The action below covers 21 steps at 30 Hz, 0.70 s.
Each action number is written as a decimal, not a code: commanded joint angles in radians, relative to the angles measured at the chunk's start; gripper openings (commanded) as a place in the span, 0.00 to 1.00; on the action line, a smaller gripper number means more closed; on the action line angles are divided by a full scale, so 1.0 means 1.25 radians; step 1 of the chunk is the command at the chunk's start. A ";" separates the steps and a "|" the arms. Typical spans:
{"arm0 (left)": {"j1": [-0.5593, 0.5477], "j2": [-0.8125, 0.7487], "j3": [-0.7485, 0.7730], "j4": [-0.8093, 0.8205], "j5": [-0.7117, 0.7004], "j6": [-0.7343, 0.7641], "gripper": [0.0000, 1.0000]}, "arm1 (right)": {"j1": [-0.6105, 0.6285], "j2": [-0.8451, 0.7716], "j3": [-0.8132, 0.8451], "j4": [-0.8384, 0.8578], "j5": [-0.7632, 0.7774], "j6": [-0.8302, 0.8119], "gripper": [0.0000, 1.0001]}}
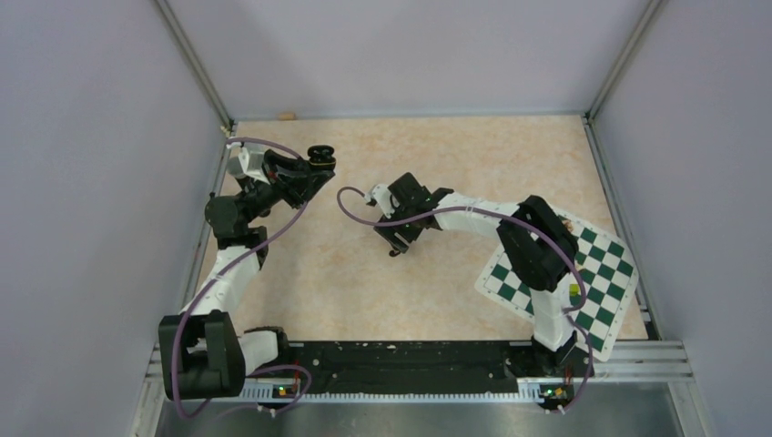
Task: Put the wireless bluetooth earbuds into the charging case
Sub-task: Adjust the left earbud at the center of the board.
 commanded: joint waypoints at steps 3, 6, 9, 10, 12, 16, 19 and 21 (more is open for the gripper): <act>0.003 -0.008 0.004 0.035 -0.005 -0.007 0.00 | 0.014 0.010 0.048 -0.030 0.013 -0.023 0.72; 0.002 -0.007 0.004 0.040 -0.004 -0.011 0.00 | 0.015 0.010 0.055 -0.056 0.002 -0.037 0.72; 0.003 -0.004 0.003 0.045 -0.004 -0.012 0.00 | 0.015 0.007 0.061 -0.089 -0.032 -0.055 0.71; 0.002 -0.003 0.003 0.046 -0.004 -0.013 0.00 | 0.017 0.005 0.062 -0.099 -0.043 -0.062 0.71; 0.003 -0.002 0.002 0.049 -0.004 -0.016 0.00 | 0.025 0.004 0.065 -0.116 -0.053 -0.076 0.71; 0.003 0.000 0.003 0.052 -0.003 -0.019 0.00 | 0.039 0.007 0.060 -0.120 -0.067 -0.082 0.71; 0.002 -0.001 0.001 0.054 -0.003 -0.020 0.00 | 0.055 0.017 0.063 -0.121 -0.074 -0.078 0.71; 0.003 -0.002 0.002 0.055 -0.003 -0.020 0.00 | 0.066 0.026 0.067 -0.121 -0.068 -0.077 0.71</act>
